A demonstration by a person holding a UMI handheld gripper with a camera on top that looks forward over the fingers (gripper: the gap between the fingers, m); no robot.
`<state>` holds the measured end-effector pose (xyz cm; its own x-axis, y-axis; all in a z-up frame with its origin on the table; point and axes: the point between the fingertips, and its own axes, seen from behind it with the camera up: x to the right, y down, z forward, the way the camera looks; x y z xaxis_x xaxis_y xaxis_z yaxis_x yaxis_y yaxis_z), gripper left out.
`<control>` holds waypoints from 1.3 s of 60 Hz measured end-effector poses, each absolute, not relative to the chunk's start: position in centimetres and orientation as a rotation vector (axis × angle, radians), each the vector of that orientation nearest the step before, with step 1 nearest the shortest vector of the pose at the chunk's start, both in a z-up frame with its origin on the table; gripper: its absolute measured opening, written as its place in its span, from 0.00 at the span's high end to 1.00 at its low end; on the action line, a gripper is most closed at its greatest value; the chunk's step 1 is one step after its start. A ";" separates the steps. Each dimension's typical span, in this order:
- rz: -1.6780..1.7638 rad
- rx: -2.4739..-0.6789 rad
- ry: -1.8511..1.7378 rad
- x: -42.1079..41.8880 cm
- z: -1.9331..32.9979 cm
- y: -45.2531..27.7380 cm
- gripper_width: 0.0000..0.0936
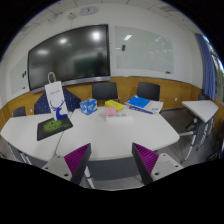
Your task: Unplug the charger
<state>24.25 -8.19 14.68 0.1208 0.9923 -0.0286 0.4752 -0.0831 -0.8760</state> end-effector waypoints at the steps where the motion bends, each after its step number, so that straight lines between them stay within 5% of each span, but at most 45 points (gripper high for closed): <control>1: 0.895 -1.665 -1.443 24.1 14.7 -8.2 0.09; 43: 0.896 -1.596 -1.452 -4.5 6.9 -6.0 0.09; 76: 0.897 -1.538 -1.458 -15.8 2.9 -5.1 0.08; 78: 0.895 -1.541 -1.455 -16.0 2.8 -5.0 0.31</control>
